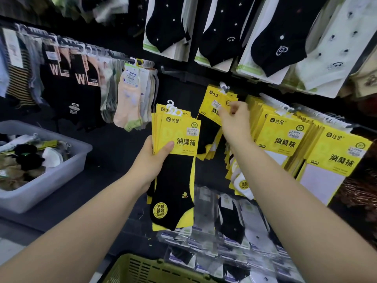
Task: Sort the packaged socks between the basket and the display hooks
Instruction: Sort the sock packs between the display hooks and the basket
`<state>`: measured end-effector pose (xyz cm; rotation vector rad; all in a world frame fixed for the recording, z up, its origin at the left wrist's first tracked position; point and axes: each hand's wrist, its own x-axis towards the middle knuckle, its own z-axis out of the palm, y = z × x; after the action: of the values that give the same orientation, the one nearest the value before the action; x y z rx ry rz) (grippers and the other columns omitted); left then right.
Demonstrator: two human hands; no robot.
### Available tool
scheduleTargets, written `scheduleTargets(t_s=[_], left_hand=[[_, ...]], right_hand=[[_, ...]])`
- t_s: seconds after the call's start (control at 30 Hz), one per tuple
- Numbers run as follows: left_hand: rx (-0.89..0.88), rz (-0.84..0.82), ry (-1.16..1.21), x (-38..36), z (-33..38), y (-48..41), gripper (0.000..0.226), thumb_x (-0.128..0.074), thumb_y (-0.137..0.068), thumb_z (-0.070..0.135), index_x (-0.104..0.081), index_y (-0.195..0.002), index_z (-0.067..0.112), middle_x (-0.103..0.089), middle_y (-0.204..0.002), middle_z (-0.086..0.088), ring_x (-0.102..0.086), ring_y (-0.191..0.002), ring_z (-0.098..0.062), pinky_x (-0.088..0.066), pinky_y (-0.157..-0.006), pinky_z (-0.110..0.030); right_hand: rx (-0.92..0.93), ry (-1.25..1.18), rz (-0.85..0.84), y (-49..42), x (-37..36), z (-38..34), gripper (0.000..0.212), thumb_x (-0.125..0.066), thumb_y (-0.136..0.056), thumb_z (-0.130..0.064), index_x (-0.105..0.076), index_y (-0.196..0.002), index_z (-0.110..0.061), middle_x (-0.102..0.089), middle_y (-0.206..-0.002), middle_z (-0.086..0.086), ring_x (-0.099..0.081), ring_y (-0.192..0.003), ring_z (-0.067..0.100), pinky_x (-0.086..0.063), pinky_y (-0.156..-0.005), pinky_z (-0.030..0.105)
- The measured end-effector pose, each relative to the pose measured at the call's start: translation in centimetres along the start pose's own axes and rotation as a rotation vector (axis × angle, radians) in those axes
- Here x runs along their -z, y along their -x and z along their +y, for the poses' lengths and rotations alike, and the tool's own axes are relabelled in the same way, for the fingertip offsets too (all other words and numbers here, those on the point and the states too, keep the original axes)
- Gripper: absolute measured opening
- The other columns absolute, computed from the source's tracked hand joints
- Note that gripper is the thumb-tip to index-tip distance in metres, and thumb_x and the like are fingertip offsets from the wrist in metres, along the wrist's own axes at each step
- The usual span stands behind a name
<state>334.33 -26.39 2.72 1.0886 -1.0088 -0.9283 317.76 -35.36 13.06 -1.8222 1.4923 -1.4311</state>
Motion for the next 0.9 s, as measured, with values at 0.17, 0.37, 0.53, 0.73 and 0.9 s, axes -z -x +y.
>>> scheduleTargets(t_s=[0.17, 0.37, 0.53, 0.73, 0.9], left_hand=[[-0.026, -0.040, 0.094, -1.8, -0.2, 0.7, 0.049, -0.071, -0.069, 0.050, -0.053, -0.112, 0.036, -0.071, -0.107, 0.010, -0.066, -0.103, -0.010, -0.050, -0.097, -0.038], [-0.018, -0.071, 0.139, -1.4, -0.9, 0.8, 0.052, -0.064, -0.071, 0.052, -0.050, -0.119, 0.034, -0.066, -0.120, 0.008, -0.061, -0.113, -0.011, -0.046, -0.102, -0.037], [-0.045, -0.006, 0.046, -0.4, -0.6, 0.2, 0.033, -0.060, -0.090, 0.037, -0.050, -0.120, 0.028, -0.067, -0.118, 0.002, -0.064, -0.110, -0.018, -0.051, -0.095, -0.042], [-0.086, 0.063, 0.019, 1.1, 0.5, -0.5, 0.045, -0.059, -0.092, 0.032, -0.045, -0.134, 0.020, -0.065, -0.122, 0.002, -0.063, -0.111, -0.016, -0.049, -0.099, -0.046], [-0.111, 0.057, -0.042, 2.3, 0.9, -0.2, 0.046, -0.060, -0.092, 0.032, -0.044, -0.134, 0.024, -0.065, -0.123, 0.002, -0.063, -0.111, -0.018, -0.049, -0.098, -0.048]], right_hand=[[0.013, -0.099, -0.281, 4.8, -1.1, -0.2, 0.047, -0.074, -0.073, -0.048, -0.044, -0.103, -0.027, -0.057, -0.106, -0.004, -0.062, -0.091, 0.004, -0.052, -0.073, 0.033], [-0.025, -0.199, -0.326, 4.1, 0.5, 0.3, 0.024, -0.081, -0.072, -0.025, -0.062, -0.085, -0.034, -0.060, -0.121, -0.001, -0.060, -0.105, 0.017, -0.053, -0.086, 0.031], [-0.098, -0.311, -0.129, 1.9, 2.2, 0.7, 0.009, -0.069, -0.085, -0.025, -0.066, -0.083, -0.033, -0.064, -0.106, -0.010, -0.056, -0.076, 0.002, -0.041, -0.068, 0.015], [-0.002, -0.236, 0.067, -2.9, 1.8, -0.7, 0.016, -0.058, -0.091, -0.023, -0.064, -0.079, -0.031, -0.058, -0.081, -0.012, -0.053, -0.078, 0.008, -0.044, -0.075, 0.022], [0.037, -0.096, 0.041, -5.9, -0.2, -0.7, 0.018, -0.056, -0.093, -0.017, -0.070, -0.104, -0.013, -0.059, -0.083, -0.009, -0.051, -0.068, 0.004, -0.039, -0.058, 0.016]])
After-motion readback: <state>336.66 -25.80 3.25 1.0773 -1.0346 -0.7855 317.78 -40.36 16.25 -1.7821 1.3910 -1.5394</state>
